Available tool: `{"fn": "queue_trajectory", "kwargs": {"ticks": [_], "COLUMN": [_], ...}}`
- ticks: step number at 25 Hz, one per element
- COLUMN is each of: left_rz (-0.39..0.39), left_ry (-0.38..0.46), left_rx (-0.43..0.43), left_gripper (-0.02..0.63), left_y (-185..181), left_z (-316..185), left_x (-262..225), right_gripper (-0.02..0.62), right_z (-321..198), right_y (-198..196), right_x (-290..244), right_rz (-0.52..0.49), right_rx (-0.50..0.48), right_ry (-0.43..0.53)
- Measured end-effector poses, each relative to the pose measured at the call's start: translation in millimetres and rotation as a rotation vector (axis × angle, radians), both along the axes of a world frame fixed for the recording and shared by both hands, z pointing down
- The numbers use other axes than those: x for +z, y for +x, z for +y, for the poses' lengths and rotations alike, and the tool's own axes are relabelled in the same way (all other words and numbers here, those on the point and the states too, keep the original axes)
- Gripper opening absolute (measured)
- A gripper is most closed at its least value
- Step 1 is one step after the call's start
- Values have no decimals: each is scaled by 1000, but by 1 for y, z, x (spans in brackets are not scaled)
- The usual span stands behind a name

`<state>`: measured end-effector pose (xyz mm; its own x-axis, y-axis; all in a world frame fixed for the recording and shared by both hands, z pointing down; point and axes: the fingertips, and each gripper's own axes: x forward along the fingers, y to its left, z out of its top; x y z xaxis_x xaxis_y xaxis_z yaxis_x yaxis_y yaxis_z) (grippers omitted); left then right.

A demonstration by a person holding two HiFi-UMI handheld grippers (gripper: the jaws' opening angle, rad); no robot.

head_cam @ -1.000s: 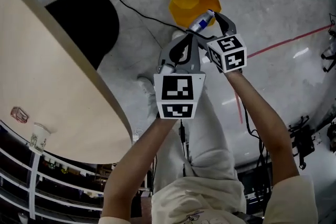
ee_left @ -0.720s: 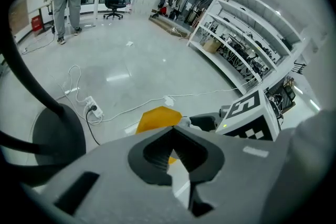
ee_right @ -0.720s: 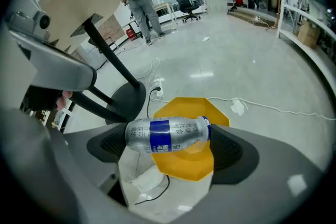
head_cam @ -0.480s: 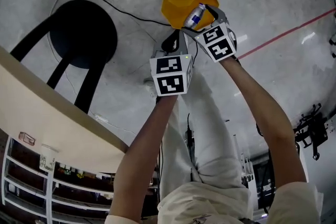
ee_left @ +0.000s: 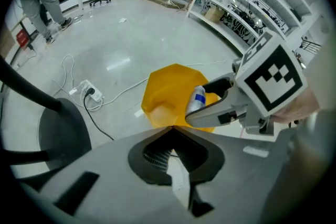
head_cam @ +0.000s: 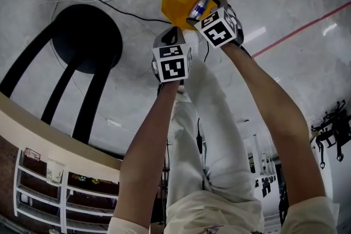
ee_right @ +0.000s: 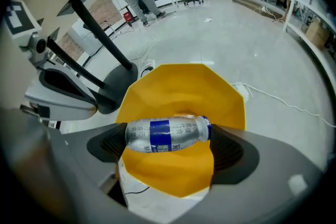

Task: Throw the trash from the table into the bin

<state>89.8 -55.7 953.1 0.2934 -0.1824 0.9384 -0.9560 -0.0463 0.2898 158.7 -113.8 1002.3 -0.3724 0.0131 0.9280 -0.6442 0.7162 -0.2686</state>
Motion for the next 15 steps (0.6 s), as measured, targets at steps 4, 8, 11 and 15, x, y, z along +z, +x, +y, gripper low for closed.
{"fn": "queue_trajectory", "kwargs": {"ticks": [4,8,11,15], "left_rz": [-16,-24,-19,-8], "left_ry": [-25,-29,-22,-6], "left_rx": [22,28,63,95], "left_gripper": [6,6,6,6], "left_y": [-5,-10,-3,3], "left_z": [15,13,8,0], "left_x": [7,5,-2,-10], "right_gripper": [503,572,572,571], "right_z": [4,7,10,13], "right_y": [8,23,40,45], "right_x": [-6,-8,-12,-24], "right_rz": [-30,-18,-5,-24], "right_rx": [-56,-8,51,114], "right_ry": [33,27,17,10]}}
